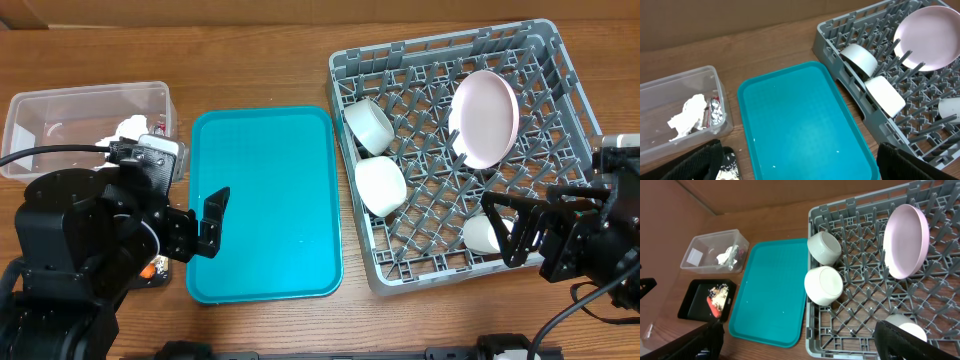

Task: Sort waste into correct bins and load items into the dishwasher rack

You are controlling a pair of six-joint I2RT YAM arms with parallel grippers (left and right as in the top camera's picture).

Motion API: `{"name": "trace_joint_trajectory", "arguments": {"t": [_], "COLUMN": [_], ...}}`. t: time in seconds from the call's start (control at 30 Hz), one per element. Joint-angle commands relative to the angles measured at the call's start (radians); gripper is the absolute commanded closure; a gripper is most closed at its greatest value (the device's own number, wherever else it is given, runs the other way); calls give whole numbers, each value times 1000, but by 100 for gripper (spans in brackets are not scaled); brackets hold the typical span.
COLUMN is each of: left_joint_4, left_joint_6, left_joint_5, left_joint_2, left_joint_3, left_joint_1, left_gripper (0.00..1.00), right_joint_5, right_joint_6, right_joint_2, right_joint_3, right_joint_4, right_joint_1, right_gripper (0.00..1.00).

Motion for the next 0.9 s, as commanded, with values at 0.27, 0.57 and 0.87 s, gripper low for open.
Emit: {"name": "trace_joint_trajectory", "arguments": {"t": [0.27, 0.57, 0.87], "left_joint_4": [1, 1, 1], "left_joint_6": [-16, -16, -16], "left_joint_5": [4, 4, 4], "left_joint_2": [7, 7, 7], "left_joint_3": [7, 7, 7], "left_joint_1": [-9, -9, -9], "left_gripper": [0, 0, 0], "right_joint_5": [170, 171, 175], "right_joint_6": [-143, -142, -140], "right_joint_2": [-95, -451, -795], "right_joint_3": [-183, -942, -1466], "right_joint_4": [361, 892, 1120], "right_joint_1": [53, 82, 93], "right_gripper": [0, 0, 0]}}
